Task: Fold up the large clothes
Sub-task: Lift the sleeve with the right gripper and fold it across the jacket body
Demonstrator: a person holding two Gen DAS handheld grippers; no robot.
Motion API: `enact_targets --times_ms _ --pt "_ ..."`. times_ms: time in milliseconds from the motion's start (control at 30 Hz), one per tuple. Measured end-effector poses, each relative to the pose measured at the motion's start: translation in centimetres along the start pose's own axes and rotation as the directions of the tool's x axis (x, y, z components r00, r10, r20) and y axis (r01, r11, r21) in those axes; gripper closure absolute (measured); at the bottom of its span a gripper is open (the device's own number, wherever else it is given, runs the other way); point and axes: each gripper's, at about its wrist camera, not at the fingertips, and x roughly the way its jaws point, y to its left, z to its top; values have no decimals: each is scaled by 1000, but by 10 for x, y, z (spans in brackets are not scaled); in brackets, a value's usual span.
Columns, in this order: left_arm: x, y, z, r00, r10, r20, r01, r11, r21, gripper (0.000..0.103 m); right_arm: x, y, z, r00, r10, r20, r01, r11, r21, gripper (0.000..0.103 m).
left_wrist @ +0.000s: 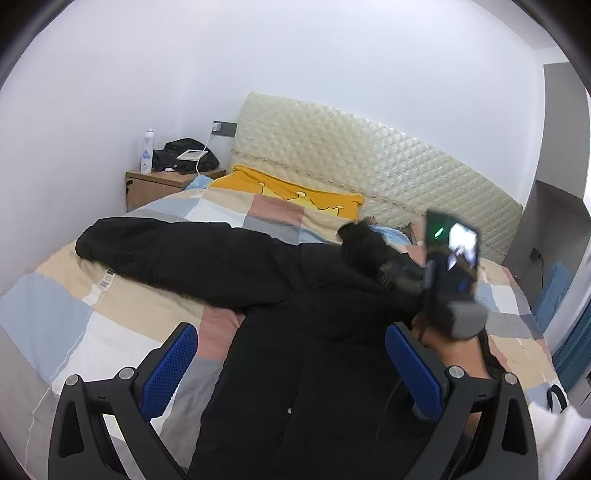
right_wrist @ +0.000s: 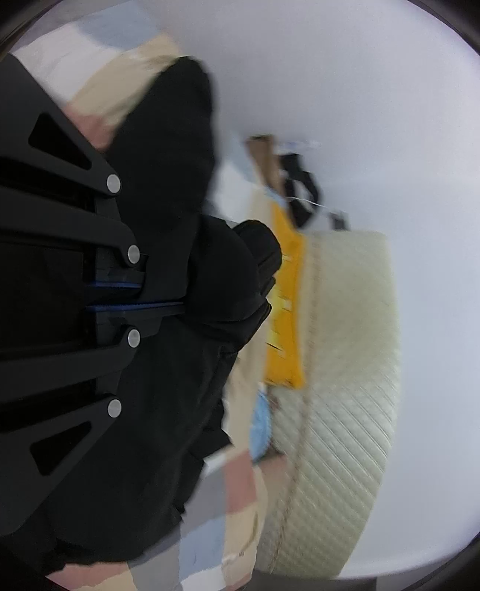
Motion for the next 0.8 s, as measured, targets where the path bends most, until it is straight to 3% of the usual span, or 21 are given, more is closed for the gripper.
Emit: enact_targets --times_ms 233,433,800 --pt "11 1 -3 999 -10 -32 10 1000 -3 0 55 -2 -36 987 8 -161 -8 1000 2 96" --pt "21 -1 -7 998 1 -70 0 1000 14 0 77 -10 -53 974 21 -224 -9 999 53 95" --pt "26 -3 -9 996 16 -87 -13 999 33 0 63 -5 -56 963 58 -264 -27 992 119 88"
